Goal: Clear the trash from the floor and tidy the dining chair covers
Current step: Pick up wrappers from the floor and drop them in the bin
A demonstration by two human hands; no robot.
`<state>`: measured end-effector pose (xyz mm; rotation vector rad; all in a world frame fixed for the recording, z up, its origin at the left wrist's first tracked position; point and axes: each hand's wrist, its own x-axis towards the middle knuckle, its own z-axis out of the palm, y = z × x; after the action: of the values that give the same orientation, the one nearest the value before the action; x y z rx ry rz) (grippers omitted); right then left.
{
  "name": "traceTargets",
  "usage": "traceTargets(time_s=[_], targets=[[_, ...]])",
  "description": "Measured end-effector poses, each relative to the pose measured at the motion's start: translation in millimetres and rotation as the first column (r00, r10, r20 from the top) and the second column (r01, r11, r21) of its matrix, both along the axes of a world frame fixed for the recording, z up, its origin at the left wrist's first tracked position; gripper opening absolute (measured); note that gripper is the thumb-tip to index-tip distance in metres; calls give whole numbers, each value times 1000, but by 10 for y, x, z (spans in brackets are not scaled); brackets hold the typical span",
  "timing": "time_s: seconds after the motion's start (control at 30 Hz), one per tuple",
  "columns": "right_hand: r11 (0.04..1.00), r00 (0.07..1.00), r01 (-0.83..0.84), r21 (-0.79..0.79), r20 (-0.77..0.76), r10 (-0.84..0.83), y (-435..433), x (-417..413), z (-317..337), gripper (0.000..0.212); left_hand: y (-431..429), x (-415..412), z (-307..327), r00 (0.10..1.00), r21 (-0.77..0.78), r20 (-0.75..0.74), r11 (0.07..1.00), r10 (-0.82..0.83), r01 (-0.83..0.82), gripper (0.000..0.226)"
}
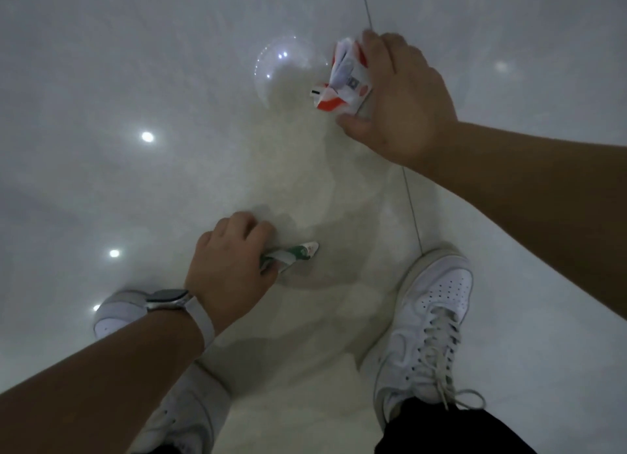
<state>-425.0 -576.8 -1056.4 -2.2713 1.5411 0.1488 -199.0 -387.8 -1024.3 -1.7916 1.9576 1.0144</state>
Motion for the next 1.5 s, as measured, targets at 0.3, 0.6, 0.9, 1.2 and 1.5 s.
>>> traceTargets(time_s=[0.3,0.6,0.9,1.2,1.5], targets=[[998,997,-63,15,38,63,-67,211,-43,24,-367,-25,117,827,104,-147,840,543,-533,11],[989,986,84,125,130,-100,68,350,951,18,-751,26,955,670,79,-223,698,708,-712,7],[962,966,160,221,166,-199,-106,807,2833,13,-1095,335,2713,535,61,-323,582,780,-811,13],[968,971,93,232,194,-140,-157,1580,5135,9,-1169,1177,4819,494,-12,-427,541,758,-841,6],[978,985,40,206,153,-73,249,2206,6808,12,-746,2055,6483,337,-38,-562,384,755,-923,14]])
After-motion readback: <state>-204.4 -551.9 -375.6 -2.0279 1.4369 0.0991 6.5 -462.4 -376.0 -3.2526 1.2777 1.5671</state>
